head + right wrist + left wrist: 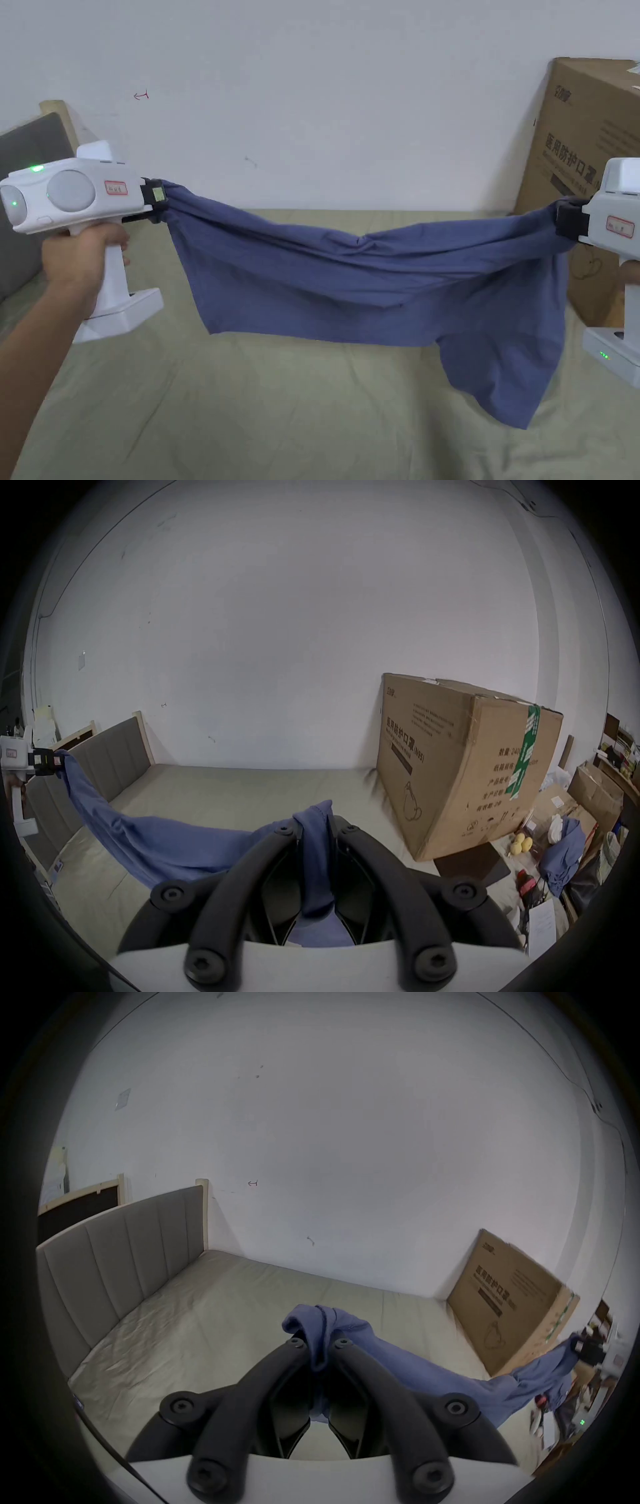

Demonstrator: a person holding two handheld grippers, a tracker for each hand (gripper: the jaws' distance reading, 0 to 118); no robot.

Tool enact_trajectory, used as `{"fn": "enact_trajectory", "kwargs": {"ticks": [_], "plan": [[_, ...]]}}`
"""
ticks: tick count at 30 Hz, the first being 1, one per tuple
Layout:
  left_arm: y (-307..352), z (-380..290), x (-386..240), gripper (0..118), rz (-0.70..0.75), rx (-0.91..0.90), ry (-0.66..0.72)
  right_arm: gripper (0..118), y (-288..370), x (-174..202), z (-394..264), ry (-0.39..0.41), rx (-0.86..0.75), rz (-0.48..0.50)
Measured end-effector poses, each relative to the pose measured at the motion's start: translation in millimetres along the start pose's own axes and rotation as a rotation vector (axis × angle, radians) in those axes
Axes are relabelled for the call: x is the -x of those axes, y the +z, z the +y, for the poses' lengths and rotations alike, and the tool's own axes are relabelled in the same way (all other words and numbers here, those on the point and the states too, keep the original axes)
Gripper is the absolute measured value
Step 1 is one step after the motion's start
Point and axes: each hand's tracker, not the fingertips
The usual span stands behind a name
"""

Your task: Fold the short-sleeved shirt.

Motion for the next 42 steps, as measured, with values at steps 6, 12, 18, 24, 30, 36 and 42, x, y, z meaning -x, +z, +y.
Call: {"fn": "enact_trajectory", "kwargs": {"ticks": [6, 12, 18, 24, 30, 36, 42], "plan": [[-39.0, 18.8, 12.4, 5, 0.034, -0.016, 0.018, 11, -35.5, -0.8, 11.3, -0.037, -0.004, 0.0], [-69.2, -10.5, 16.1, 5, 0.062, -0.014, -0.055, 11, -67.7, 12.9, -18.1, -0.067, 0.009, -0.036], [-87.0, -79.6, 33.3, 5, 0.092, 0.067, -0.046, 11, -88.9, 23.7, -89.3, -0.099, 0.095, -0.057], [-61.0, -172.7, 61.4, 5, 0.094, 0.177, 0.031, 11, -69.9, 27.2, -168.0, -0.116, 0.22, -0.051], [-7.7, -256.3, 85.4, 5, 0.118, 0.299, 0.055, 11, -8.4, 23.4, -239.5, -0.174, 0.326, -0.066], [51.5, -316.4, 97.3, 5, 0.148, 0.356, 0.029, 11, 56.8, 22.4, -286.5, -0.185, 0.374, -0.055], [112.8, -355.1, 97.7, 5, 0.198, 0.415, -0.064, 11, 105.2, 17.6, -321.2, -0.18, 0.433, -0.082]]}}
